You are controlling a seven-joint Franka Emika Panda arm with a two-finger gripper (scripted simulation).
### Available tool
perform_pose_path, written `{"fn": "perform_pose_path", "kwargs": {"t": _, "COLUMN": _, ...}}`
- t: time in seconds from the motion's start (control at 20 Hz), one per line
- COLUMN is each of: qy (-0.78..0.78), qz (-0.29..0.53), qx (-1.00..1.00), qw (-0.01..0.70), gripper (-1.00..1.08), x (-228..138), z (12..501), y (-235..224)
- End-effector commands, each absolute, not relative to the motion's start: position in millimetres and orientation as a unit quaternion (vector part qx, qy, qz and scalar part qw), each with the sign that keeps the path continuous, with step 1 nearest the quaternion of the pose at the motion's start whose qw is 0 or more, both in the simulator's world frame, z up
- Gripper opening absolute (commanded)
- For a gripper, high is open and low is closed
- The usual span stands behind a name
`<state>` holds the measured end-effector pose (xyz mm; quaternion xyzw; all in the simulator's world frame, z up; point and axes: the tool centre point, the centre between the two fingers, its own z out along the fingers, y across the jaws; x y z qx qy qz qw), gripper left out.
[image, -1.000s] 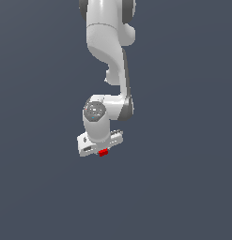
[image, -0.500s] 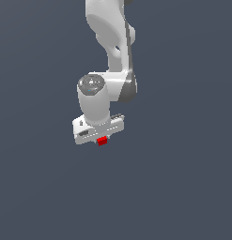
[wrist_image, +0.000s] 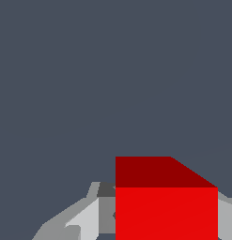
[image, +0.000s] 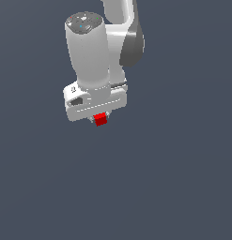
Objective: Pick up the red cube and move it to a goal position.
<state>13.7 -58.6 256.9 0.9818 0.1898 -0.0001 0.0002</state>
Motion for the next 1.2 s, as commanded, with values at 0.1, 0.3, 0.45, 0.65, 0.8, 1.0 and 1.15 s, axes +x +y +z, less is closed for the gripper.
{"fn": "perform_pose_path", "kwargs": {"t": 0.1, "qy": 0.190, "qz": 0.000, "qx": 0.982, "qw": 0.000, "gripper": -1.00, "x": 4.4, "z": 312.7, "y": -57.1}}
{"fn": "perform_pose_path", "kwargs": {"t": 0.3, "qy": 0.190, "qz": 0.000, "qx": 0.982, "qw": 0.000, "gripper": -1.00, "x": -2.4, "z": 359.9, "y": -56.0}}
{"fn": "perform_pose_path", "kwargs": {"t": 0.45, "qy": 0.190, "qz": 0.000, "qx": 0.982, "qw": 0.000, "gripper": -1.00, "x": -7.0, "z": 393.8, "y": -55.4}}
{"fn": "perform_pose_path", "kwargs": {"t": 0.65, "qy": 0.190, "qz": 0.000, "qx": 0.982, "qw": 0.000, "gripper": -1.00, "x": -11.6, "z": 432.8, "y": -54.6}}
{"fn": "perform_pose_path", "kwargs": {"t": 0.8, "qy": 0.190, "qz": 0.000, "qx": 0.982, "qw": 0.000, "gripper": -1.00, "x": -13.9, "z": 455.3, "y": -54.2}}
{"fn": "perform_pose_path", "kwargs": {"t": 1.0, "qy": 0.190, "qz": 0.000, "qx": 0.982, "qw": 0.000, "gripper": -1.00, "x": -15.7, "z": 477.3, "y": -54.1}}
{"fn": "perform_pose_path", "kwargs": {"t": 1.15, "qy": 0.190, "qz": 0.000, "qx": 0.982, "qw": 0.000, "gripper": -1.00, "x": -16.3, "z": 487.9, "y": -54.0}}
